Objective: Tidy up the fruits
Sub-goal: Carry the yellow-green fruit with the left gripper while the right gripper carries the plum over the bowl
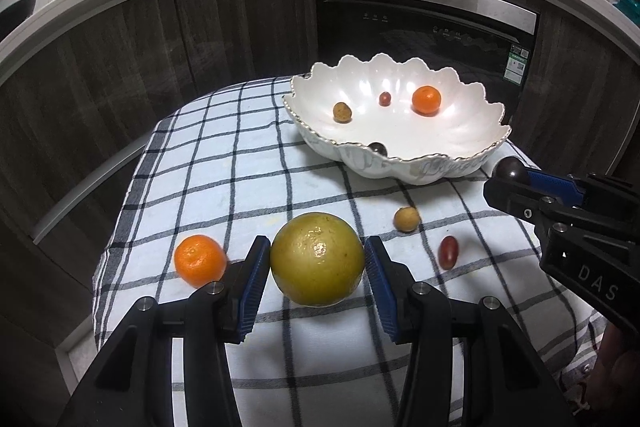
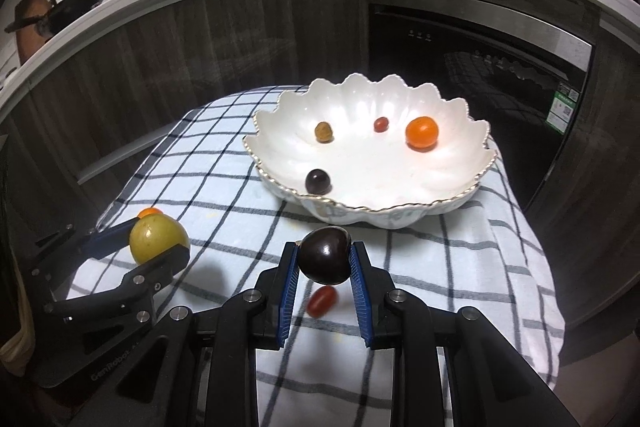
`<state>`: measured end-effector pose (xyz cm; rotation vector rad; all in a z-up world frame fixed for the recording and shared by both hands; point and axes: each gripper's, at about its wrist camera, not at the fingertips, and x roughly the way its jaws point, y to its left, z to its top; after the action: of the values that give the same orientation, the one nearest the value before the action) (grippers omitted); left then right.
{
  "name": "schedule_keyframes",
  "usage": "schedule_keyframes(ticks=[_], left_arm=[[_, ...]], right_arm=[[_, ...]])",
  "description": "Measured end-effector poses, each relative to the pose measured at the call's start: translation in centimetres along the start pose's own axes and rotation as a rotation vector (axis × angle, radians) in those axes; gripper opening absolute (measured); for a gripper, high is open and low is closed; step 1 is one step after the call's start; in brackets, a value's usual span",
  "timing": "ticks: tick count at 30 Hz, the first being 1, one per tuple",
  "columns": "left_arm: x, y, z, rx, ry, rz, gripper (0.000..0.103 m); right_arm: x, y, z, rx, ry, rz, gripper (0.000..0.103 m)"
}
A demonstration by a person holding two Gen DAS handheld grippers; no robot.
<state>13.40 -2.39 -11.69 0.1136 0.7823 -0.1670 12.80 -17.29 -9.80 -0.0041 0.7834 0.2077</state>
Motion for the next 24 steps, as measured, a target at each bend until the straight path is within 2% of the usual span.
schedule_keyframes(ticks=[24], left_arm=[[1.1, -3.4, 6.1, 0.002, -0.035, -0.059, 0.048]], right_arm=[[-1.0, -4.6, 3.8, 0.047, -0.081, -0.054, 0.027]])
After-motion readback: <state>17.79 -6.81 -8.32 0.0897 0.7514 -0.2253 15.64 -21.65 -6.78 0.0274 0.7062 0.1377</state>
